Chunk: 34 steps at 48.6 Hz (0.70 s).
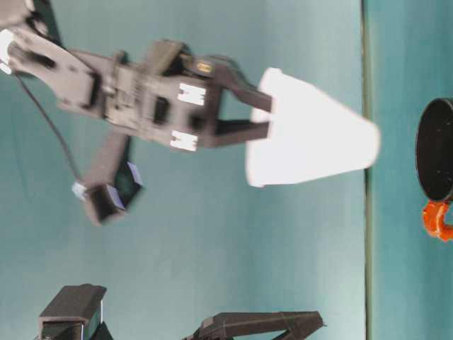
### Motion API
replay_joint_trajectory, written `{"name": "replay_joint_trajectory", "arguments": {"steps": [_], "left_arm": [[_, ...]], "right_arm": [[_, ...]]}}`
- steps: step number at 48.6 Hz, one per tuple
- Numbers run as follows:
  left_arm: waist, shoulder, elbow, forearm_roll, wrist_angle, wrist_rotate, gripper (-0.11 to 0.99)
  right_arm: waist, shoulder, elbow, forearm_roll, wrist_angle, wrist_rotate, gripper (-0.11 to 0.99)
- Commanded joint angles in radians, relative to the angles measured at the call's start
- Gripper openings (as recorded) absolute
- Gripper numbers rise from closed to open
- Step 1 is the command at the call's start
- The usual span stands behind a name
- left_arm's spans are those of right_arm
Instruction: Put the paper cup into the moved red handle cup holder.
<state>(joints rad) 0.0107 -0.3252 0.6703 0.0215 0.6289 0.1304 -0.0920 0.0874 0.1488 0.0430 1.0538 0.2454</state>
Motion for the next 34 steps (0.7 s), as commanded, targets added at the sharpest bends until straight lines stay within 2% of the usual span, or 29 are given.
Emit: {"name": "replay_joint_trajectory", "arguments": {"steps": [1, 15, 34], "left_arm": [[0.0, -0.011, -0.009, 0.002, -0.003, -0.002, 0.93], [0.0, -0.011, -0.006, 0.002, -0.006, -0.002, 0.93], [-0.002, -0.012, 0.012, 0.002, -0.008, -0.002, 0.91]], "right_arm": [[0.005, 0.009, -0.017, -0.002, -0.005, -0.006, -0.1], [0.005, 0.071, -0.011, -0.002, -0.049, -0.009, -0.1], [0.005, 0.14, -0.009, -0.002, -0.061, -0.018, -0.1]]}}
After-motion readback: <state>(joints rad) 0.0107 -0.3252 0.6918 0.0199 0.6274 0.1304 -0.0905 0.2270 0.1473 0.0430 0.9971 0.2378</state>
